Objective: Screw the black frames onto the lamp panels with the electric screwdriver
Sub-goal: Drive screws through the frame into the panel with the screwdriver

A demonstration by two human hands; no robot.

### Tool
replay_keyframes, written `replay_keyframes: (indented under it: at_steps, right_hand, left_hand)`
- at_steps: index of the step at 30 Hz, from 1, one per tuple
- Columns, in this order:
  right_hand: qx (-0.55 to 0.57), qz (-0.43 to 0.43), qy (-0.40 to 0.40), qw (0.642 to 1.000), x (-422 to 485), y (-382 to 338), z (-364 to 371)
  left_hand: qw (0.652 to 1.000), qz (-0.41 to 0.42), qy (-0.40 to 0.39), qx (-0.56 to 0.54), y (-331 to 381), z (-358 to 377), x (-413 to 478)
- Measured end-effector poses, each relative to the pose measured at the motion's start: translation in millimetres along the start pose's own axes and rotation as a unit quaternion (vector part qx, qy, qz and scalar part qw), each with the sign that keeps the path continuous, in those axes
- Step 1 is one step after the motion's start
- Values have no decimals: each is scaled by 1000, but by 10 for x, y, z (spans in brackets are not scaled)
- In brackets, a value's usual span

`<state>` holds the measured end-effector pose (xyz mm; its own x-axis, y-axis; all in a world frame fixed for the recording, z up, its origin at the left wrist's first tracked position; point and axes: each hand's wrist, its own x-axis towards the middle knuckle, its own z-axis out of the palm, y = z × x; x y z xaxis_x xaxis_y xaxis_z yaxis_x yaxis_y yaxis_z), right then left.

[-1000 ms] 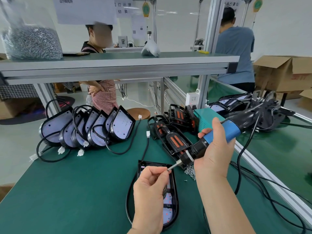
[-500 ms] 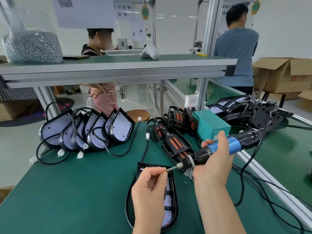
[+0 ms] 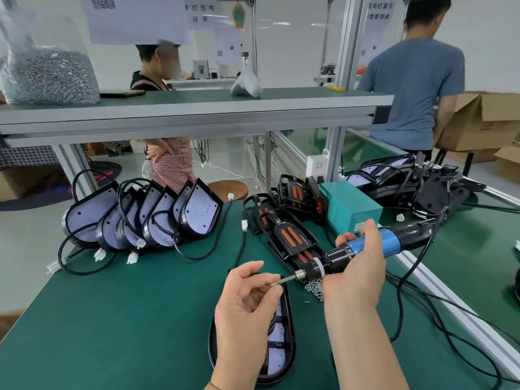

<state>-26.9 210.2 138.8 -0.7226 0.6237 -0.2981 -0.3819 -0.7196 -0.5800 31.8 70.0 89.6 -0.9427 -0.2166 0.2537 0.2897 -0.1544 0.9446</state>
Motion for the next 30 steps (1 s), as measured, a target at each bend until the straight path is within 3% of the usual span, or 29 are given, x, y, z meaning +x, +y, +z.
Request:
replay_keyframes:
  at_steps: [4, 6, 8, 11, 14, 18, 22, 30]
  right_hand:
    - [8, -14, -17, 1000, -3, -19, 25]
    - [7, -34, -30, 999, 20, -35, 37]
    - [-8, -71, -41, 997, 64, -48, 43]
    - [-43, -130, -60, 989, 128, -56, 68]
    - [-56, -180, -92, 978, 219, -27, 138]
    - [-103, -202, -131, 965, 347, 100, 251]
    - [-155, -203, -159, 954, 436, 321, 280]
    - [-190, -150, -186, 952, 525, 575, 224]
  left_hand:
    - [999, -15, -12, 39, -8, -35, 19]
    - [989, 6, 21, 148, -24, -150, 59]
    - [954, 2, 68, 294, -36, -312, 183]
    - [899, -126, 36, 418, -102, -493, 420]
    - [885, -214, -40, 412, -211, -489, 576]
    - [858, -223, -127, 446, -325, -392, 740]
    - [859, -206, -123, 453, -375, -350, 744]
    - [906, -221, -107, 345, -440, -372, 751]
